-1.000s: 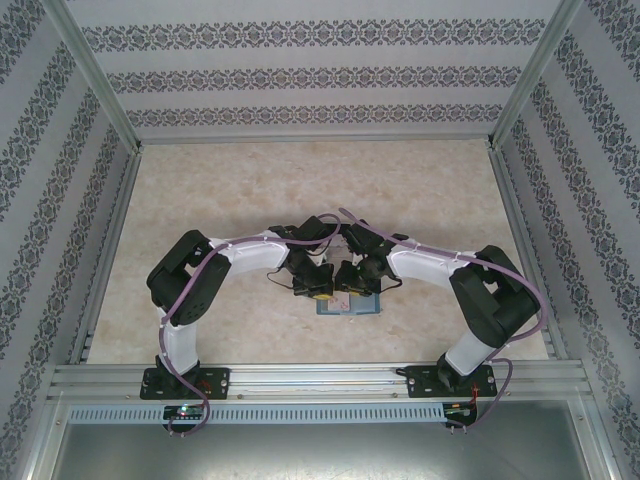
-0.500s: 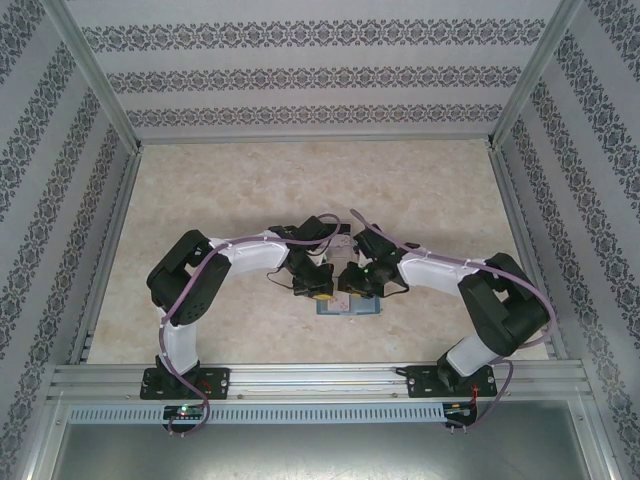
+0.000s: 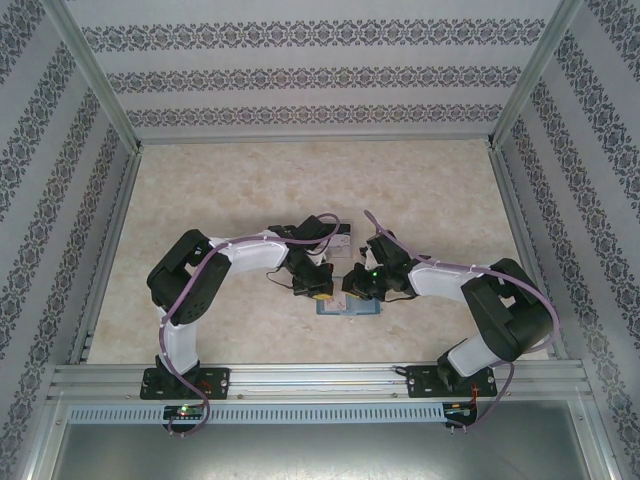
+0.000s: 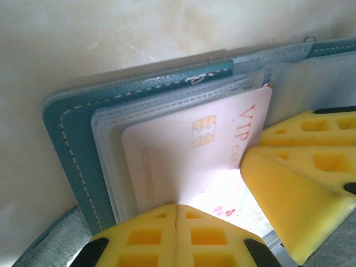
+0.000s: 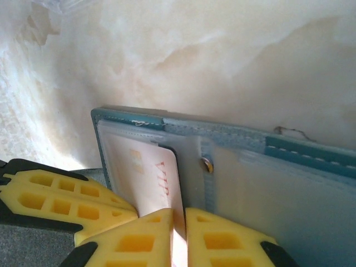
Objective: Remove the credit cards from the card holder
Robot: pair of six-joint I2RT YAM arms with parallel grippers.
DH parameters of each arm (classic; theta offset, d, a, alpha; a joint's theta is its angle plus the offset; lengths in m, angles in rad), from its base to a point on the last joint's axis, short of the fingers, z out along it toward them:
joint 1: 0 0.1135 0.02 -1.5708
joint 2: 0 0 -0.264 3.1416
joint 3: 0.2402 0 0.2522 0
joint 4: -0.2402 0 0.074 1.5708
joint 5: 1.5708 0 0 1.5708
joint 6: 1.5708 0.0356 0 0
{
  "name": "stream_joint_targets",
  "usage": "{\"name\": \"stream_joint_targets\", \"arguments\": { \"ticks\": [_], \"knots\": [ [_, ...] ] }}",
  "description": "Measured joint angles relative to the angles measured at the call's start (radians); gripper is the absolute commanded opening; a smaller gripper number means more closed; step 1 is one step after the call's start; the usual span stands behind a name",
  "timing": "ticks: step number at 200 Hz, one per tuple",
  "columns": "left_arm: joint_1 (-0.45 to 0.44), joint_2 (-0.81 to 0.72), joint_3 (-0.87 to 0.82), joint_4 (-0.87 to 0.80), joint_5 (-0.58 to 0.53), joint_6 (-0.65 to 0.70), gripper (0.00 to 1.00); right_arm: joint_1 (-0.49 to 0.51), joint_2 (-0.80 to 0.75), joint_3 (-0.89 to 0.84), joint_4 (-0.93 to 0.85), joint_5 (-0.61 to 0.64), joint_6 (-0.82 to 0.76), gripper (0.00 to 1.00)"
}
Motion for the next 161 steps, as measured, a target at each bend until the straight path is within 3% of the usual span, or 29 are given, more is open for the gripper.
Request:
{"name": "stream_joint_targets", "arguments": {
  "ticks": [95, 161],
  "knots": [
    [0.0, 0.0, 0.0, 0.002, 0.001, 0.0, 0.0, -0.006, -0.014, -0.008, -0.005, -0.003, -0.013, 0.0],
    [0.0, 0.001, 0.0, 0.004, 0.004, 0.0, 0.0, -0.008, -0.057, 0.04, -0.179, 0.078, -0.096, 0.0]
  ]
}}
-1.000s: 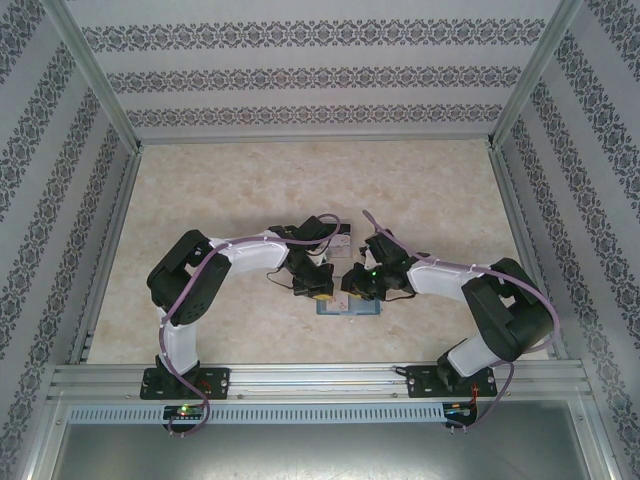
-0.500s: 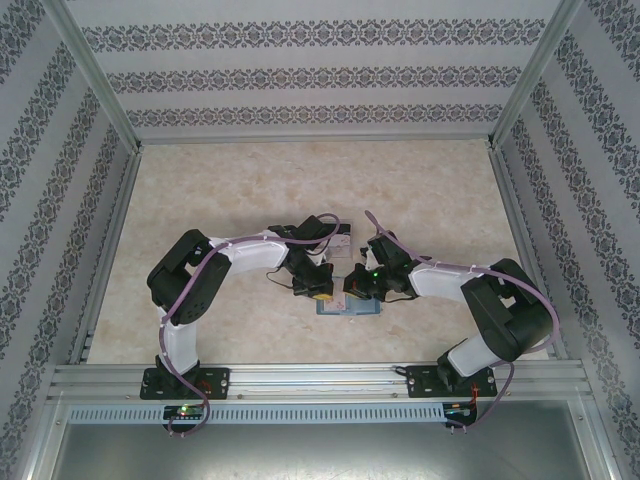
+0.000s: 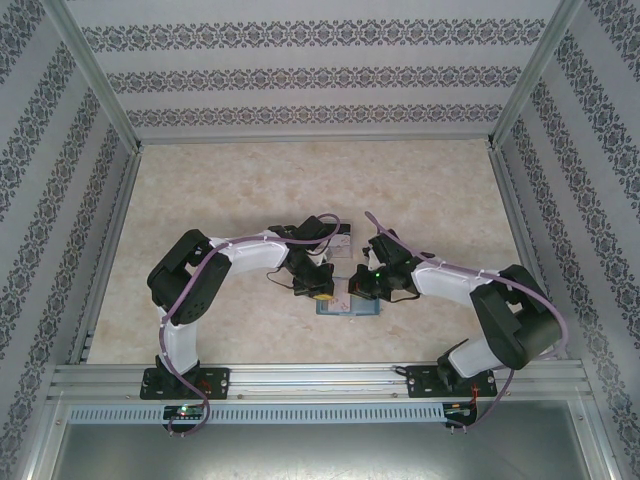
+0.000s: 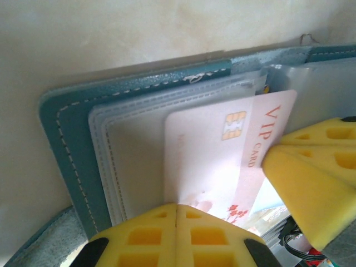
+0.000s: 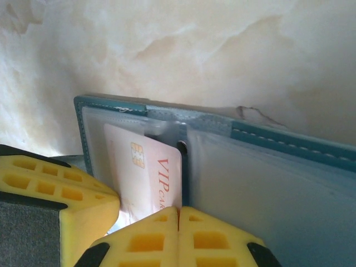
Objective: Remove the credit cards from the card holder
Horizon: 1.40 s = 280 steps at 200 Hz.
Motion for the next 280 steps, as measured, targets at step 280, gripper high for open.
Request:
{"name": "stream_joint_targets", "arguments": {
  "ticks": [280],
  "knots": [
    [0.0, 0.002, 0.0, 0.0, -0.001, 0.0, 0.0, 0.132, 0.007, 0.253, -0.389, 0.222, -0.053, 0.14]
  ]
}}
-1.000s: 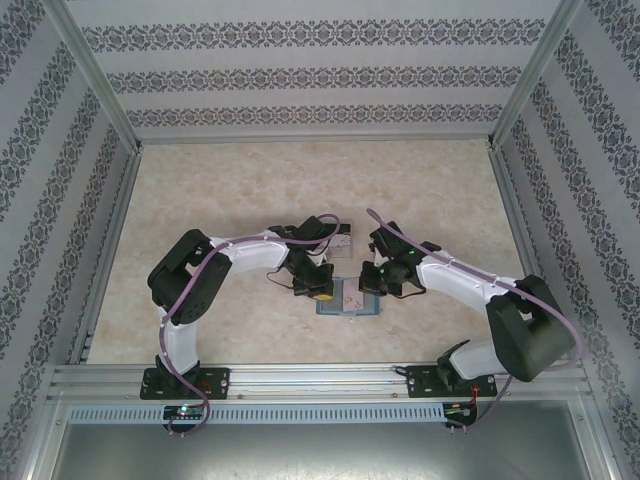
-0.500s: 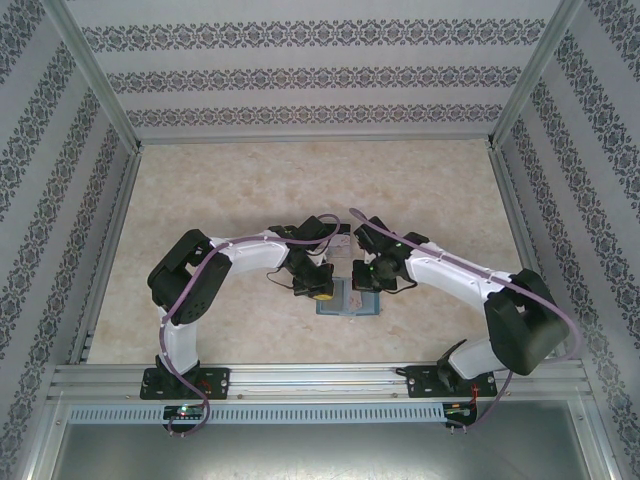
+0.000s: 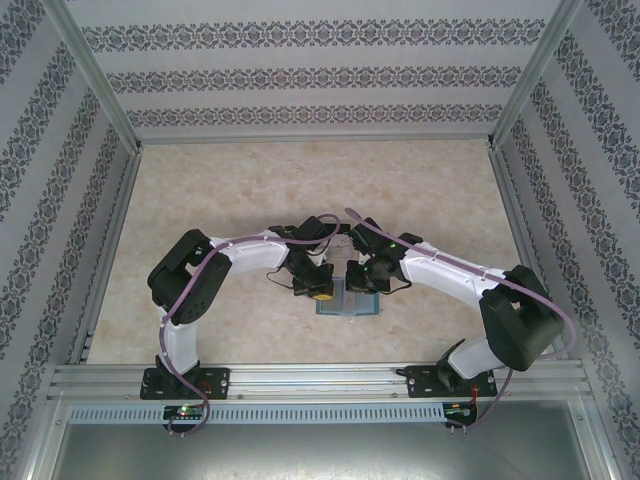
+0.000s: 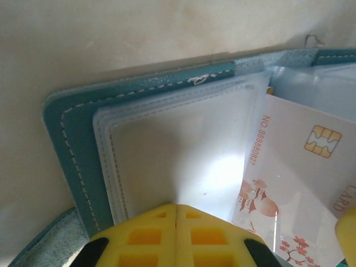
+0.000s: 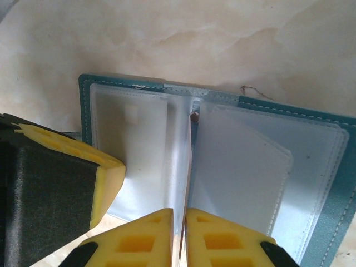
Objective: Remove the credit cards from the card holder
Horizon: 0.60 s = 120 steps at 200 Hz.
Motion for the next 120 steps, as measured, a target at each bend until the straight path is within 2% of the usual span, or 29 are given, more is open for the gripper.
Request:
{"name": "stream_joint_targets", "arguments": {
  "ticks": [73, 120],
  "knots": [
    [0.0, 0.0, -0.002, 0.001, 0.002, 0.001, 0.0, 0.002, 0.0, -0.002, -0.002, -0.007, 0.014, 0.15],
    [0.0, 0.0, -0.002, 0.001, 0.002, 0.003, 0.0, 0.006, 0.0, -0.001, -0.018, -0.009, 0.013, 0.02]
  ]
}}
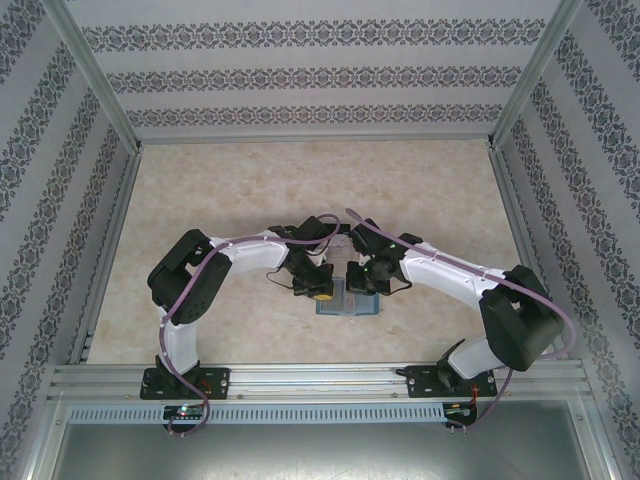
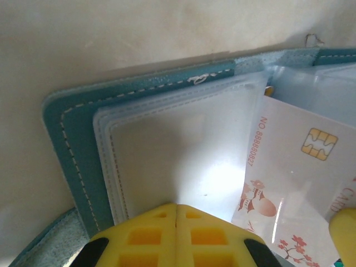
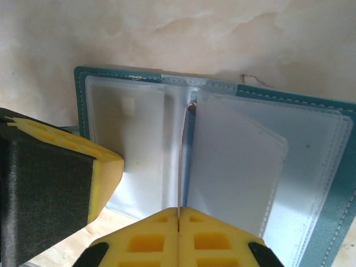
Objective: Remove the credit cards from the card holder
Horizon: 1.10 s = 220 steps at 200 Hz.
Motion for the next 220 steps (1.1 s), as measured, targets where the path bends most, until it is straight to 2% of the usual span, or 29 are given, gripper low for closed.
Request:
{"name": "stream_joint_targets", "arguments": {
  "ticks": [108, 220],
  "knots": [
    [0.0, 0.0, -0.002, 0.003, 0.0, 0.0, 0.0, 0.0, -0.01, 0.045, -0.157, 0.11, -0.039, 0.0],
    [0.0, -0.018, -0.027, 0.017, -0.001, 0.0, 0.0, 0.015, 0.068, 0.066, -0.163, 0.148, -0.053, 0.0]
  ]
}}
